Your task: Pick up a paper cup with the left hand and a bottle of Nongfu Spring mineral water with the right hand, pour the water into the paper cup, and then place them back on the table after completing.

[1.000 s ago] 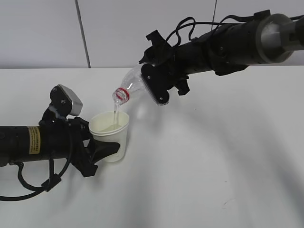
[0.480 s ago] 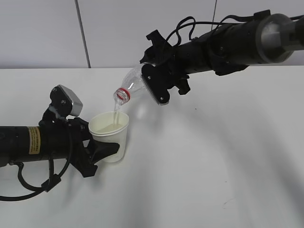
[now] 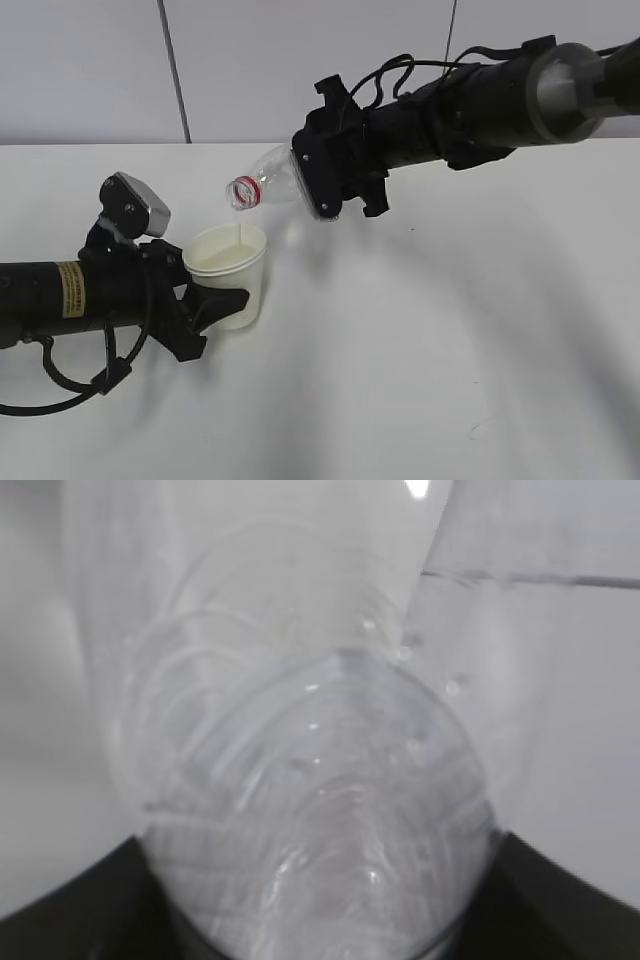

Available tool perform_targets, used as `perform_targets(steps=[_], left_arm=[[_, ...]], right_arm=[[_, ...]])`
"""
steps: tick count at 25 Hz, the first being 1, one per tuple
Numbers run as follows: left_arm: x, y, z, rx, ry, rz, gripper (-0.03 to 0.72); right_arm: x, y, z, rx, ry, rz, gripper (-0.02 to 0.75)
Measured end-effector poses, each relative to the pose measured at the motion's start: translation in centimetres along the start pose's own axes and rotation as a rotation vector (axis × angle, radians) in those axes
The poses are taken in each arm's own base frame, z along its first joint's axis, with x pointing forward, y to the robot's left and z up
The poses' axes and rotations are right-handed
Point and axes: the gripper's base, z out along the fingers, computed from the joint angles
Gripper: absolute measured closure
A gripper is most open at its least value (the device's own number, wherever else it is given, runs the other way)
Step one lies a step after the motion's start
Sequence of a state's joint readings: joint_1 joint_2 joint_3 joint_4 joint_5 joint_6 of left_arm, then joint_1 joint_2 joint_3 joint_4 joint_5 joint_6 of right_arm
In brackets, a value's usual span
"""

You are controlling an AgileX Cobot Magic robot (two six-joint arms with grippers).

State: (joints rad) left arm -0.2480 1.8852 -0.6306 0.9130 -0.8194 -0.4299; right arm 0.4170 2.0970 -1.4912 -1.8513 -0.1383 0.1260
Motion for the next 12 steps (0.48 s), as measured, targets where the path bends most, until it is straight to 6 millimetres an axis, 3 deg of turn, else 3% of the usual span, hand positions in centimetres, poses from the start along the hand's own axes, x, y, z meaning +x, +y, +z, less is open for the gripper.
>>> perform_targets(steps=[12], left_arm=[[-0.42,0.97,-0.06,-0.107,-0.046,-0.009,0.305]], right_arm=[[-0.38,0.37,0.26,-0.027,-0.036,0.668,0.289]])
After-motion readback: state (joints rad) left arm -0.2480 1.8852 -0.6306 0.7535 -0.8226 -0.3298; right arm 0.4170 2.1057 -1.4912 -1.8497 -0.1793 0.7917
